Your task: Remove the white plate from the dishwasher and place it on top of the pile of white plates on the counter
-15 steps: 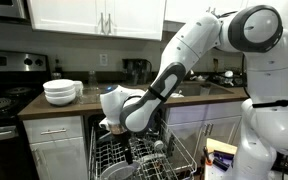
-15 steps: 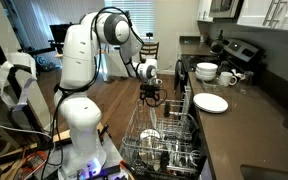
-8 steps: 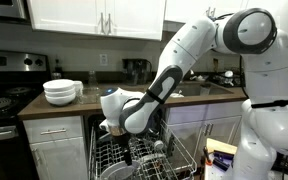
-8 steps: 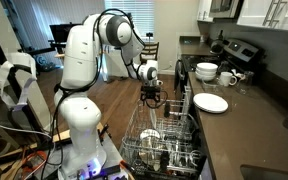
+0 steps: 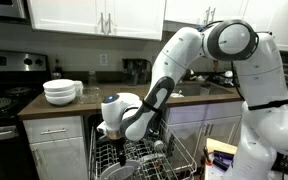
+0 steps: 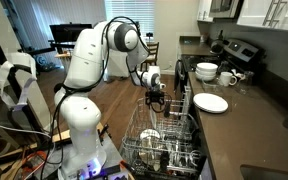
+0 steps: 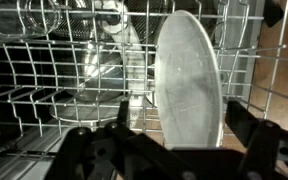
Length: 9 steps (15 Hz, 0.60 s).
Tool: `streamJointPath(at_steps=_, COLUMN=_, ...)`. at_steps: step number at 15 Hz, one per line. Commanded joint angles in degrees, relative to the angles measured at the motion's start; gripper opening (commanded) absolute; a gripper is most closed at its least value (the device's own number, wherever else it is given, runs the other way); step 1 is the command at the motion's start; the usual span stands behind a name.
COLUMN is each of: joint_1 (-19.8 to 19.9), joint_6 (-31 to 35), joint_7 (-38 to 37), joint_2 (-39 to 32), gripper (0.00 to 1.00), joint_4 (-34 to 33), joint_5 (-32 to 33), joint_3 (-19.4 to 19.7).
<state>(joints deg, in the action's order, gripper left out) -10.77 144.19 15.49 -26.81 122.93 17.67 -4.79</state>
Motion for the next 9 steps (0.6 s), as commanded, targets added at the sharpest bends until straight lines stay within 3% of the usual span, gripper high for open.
streamJointPath(at_steps=1, joint_1=-0.1, joint_6=2.6, joint_7=-1.0, joint_2=-3.1, gripper=0.67, joint_4=-3.0, joint_5=2.5, joint_3=0.4)
streamJointPath(at_steps=8, joint_1=2.2, joint_6=5.8, joint_7=1.1, joint_2=-4.5, gripper=0.2, joint_4=-4.3, joint_5=-0.6, joint_3=-1.5)
streamJointPath(at_steps=9, joint_1=2.5, joint_6=6.2, joint_7=1.3, joint_2=-4.5, gripper=0.22, joint_4=-4.2, joint_5=-0.8, joint_3=-1.7)
